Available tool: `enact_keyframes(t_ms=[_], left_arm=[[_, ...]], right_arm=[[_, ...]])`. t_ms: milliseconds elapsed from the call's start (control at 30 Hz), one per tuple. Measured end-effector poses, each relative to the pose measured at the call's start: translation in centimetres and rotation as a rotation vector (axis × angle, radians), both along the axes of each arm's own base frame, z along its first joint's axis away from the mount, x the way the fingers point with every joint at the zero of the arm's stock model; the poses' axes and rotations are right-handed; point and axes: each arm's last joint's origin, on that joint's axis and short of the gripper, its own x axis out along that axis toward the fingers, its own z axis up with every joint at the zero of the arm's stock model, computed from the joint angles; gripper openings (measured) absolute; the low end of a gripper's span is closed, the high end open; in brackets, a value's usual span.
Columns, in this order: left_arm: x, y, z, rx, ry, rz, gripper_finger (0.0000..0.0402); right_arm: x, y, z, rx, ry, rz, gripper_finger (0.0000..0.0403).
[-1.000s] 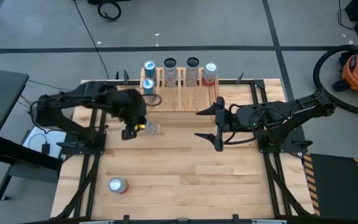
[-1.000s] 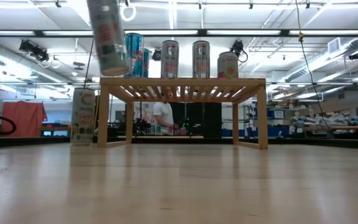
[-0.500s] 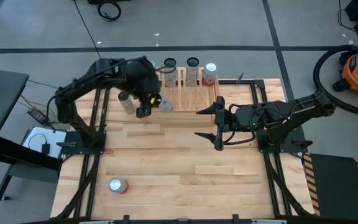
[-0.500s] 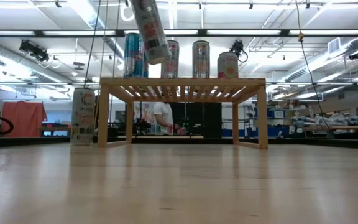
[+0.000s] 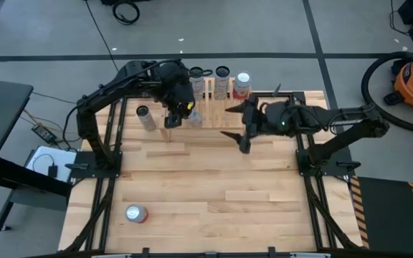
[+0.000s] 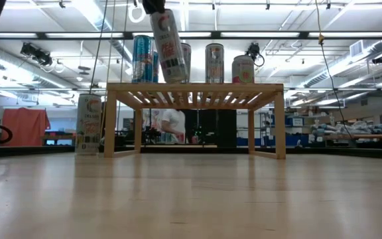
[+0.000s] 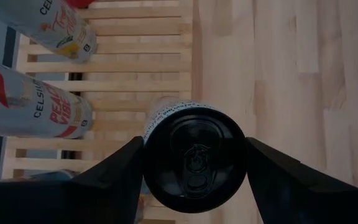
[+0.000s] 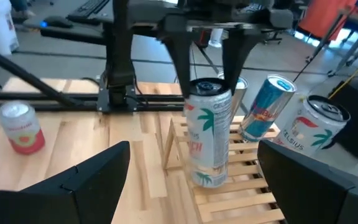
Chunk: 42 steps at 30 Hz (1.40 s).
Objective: Place canned beverage on shelf
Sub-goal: Put the white pink soda can on the shelf aligned with the other white pink soda can
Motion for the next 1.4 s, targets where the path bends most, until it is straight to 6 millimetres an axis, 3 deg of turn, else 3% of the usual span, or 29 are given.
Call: enact_keyframes(t_ms=[300, 667, 933, 1400], left_arm=[[0.1, 0.5, 0.1, 0.012, -0.025, -0.026, 0.0243], [-0.1, 1.1, 0.2, 0.026, -0.031, -0.018, 0.0244], [-0.1, 1.0, 0.2, 0.011, -0.036, -0.037, 0.0245], [0.2, 1.0, 0.4, 0.002, -0.076, -0.053, 0.0247]], right_arm=[[0.6, -3.7, -0.2, 0.074, -0.001, 0.046, 0.0364], [6.2, -6.3, -4.2, -0.104, 0.076, 0.141, 0.0364], [8.2, -9.2, -5.8, -0.102, 0.036, 0.139, 0.0364], [9.3, -10.0, -7.1, -0.084, 0.032, 0.179, 0.0361]])
